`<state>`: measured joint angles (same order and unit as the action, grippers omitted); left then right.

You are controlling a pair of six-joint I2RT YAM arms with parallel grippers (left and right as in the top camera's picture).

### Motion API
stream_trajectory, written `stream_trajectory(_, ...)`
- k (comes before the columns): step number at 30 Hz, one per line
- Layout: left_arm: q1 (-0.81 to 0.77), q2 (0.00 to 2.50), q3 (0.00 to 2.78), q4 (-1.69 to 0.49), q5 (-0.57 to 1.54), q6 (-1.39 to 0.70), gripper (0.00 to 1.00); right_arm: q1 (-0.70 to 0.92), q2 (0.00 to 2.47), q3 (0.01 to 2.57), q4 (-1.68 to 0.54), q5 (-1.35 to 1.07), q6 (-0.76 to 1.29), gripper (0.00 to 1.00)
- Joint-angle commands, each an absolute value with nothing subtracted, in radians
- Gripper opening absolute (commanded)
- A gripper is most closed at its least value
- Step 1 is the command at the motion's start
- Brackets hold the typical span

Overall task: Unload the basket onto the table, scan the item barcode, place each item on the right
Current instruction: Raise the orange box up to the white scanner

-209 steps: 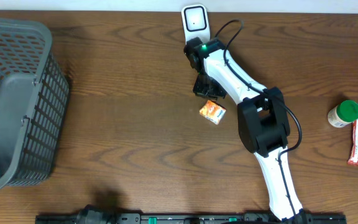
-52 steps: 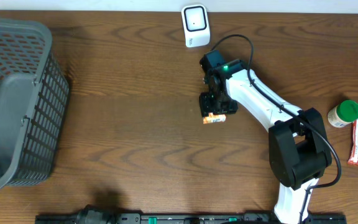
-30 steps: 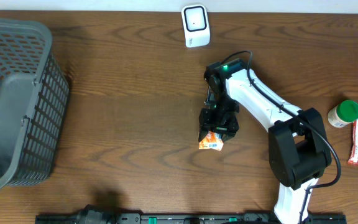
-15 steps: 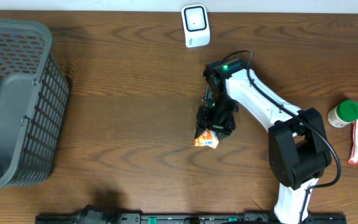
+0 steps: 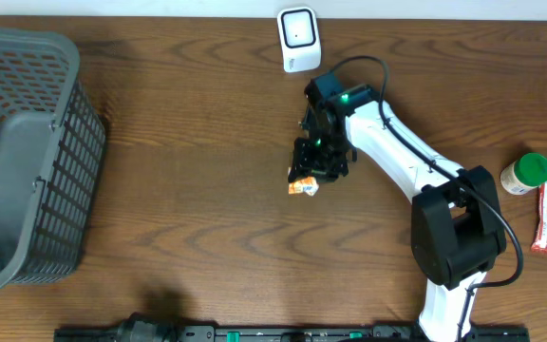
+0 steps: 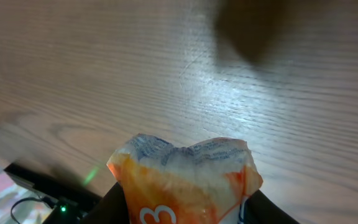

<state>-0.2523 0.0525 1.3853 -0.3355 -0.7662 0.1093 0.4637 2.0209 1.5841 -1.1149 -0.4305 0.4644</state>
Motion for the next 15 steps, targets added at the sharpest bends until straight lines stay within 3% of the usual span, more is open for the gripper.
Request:
stream_trajectory(1,-0.252,0.045,1.385,-0.331,-0.772,0.127,0.98,0.460,2.000,1.692,-1.160,-0.339,0.467,0.32)
stream_trajectory(8,-0.252,0.045,1.385,-0.331,-0.772,0.127,0.98,0.463,1.927,1.898,-1.326,-0.228,0.467,0.25)
stream_trajectory(15,-0.252,0.045,1.385,-0.331,-0.772,0.127,0.98,0.509,1.823,1.917,-1.284,0.077,0.487,0.24)
